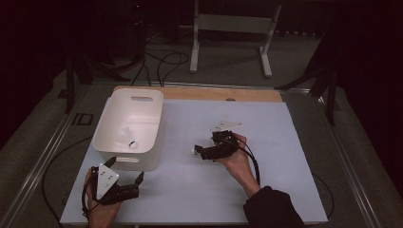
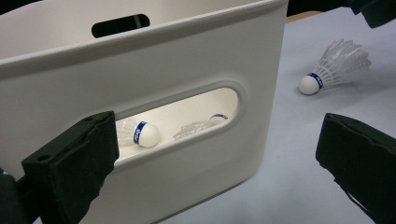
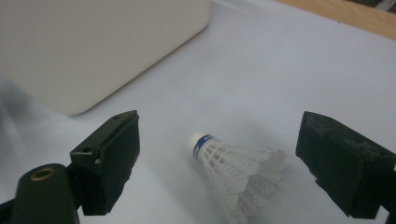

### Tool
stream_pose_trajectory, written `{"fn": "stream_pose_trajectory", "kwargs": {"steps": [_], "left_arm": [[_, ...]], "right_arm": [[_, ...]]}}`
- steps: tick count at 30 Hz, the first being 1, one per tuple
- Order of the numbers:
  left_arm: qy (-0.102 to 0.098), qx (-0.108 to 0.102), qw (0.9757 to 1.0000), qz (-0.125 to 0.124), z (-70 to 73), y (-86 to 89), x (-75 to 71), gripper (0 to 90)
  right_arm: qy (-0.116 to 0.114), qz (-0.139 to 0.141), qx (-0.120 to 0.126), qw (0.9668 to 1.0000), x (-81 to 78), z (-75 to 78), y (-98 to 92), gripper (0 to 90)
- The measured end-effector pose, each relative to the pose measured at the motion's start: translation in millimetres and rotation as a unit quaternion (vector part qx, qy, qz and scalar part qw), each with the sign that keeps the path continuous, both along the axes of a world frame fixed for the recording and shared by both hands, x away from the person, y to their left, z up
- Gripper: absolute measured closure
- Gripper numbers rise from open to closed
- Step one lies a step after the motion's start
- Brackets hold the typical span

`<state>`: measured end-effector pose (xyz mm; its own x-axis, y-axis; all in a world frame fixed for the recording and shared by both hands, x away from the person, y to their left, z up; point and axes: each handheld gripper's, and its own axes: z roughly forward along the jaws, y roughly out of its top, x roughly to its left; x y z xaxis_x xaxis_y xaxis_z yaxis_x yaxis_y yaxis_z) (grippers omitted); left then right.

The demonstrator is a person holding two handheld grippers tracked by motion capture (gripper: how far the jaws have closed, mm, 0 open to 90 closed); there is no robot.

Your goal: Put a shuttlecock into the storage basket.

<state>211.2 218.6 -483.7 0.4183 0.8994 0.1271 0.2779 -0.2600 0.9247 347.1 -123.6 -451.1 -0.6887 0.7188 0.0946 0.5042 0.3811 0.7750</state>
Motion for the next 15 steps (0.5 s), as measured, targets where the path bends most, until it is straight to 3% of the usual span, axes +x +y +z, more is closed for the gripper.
{"fn": "stream_pose_trajectory", "kwargs": {"steps": [15], "left_arm": [[0.000,0.001,1.0000,-0.001,-0.1,-0.1,-0.1,0.0]], "right_arm": [[0.007,-0.016,-0.014,0.9997,-4.6,-8.0,-2.2,14.6]]}}
